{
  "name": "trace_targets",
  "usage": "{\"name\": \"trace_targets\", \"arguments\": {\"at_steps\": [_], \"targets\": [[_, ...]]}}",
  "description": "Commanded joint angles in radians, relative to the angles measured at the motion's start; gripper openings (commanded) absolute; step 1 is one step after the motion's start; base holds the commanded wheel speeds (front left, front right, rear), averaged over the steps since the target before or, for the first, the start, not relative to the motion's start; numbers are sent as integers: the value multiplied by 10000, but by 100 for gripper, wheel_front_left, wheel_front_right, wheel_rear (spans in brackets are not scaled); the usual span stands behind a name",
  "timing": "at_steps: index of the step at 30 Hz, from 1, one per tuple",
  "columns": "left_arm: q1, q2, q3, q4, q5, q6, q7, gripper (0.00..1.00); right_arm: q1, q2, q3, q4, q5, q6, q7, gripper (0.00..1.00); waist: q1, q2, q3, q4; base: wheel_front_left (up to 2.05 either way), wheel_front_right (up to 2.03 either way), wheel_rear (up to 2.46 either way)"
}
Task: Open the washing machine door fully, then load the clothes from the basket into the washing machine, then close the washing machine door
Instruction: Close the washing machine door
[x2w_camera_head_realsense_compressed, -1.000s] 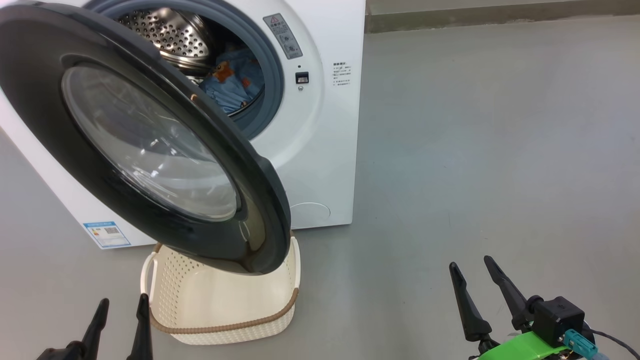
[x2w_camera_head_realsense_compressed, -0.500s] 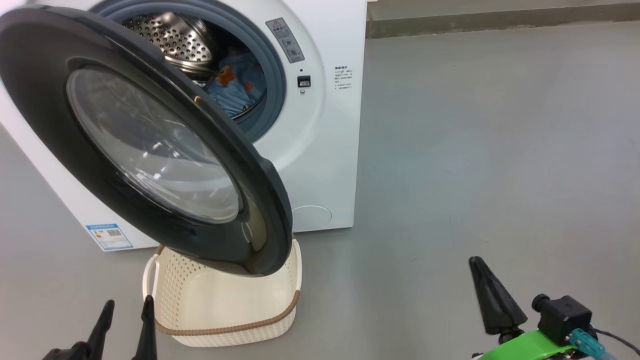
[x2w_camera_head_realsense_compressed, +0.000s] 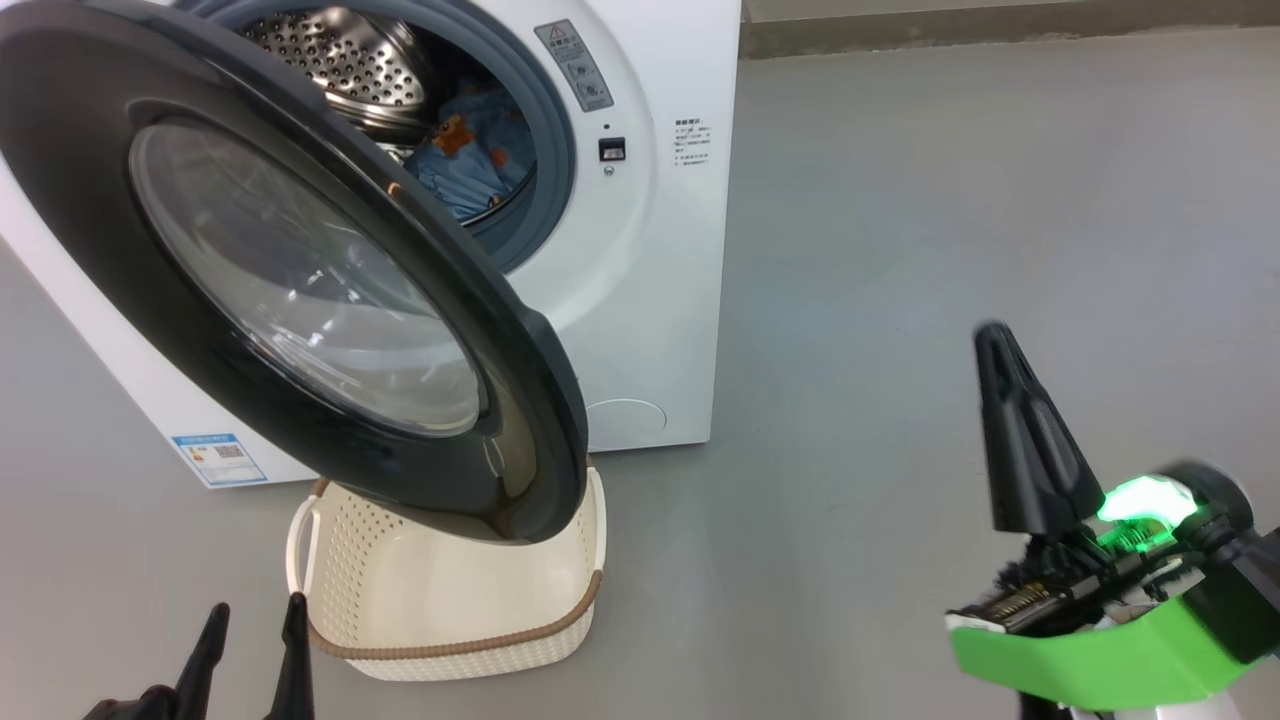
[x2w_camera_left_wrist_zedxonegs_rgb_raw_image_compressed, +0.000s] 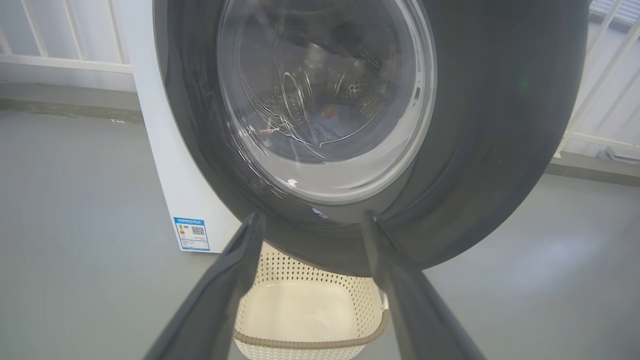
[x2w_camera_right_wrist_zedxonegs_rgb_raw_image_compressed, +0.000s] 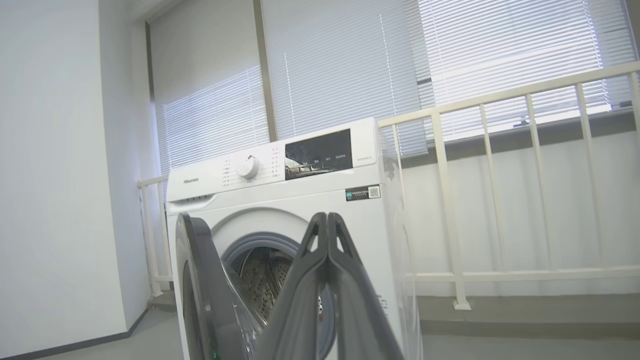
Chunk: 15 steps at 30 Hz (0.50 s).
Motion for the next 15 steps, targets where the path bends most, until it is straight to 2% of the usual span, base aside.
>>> {"name": "trace_targets", "arguments": {"at_steps": [1,3,6,15], "targets": [[-386,133,322,-156,-109,-25,-63,100,-439,3,385,-409,82,16,-46,0,0,-1,12,13,0,0,0],[-421,109,260,-122,-174,-25,-63,100,-808,3,1137,-1226,-8,16,-46,0,0,-1,37,75,0,0,0],[-435,90,212,-80,-225,-25,-63,100,-1113,3,2009,-1582,-208,16,-46,0,0,-1,52,154,0,0,0],[-571,124,93,-68,-341,-25,-63,100,-1885,3,4451,-195,-466,16,-46,0,0,-1,223,581,0,0,0]]}}
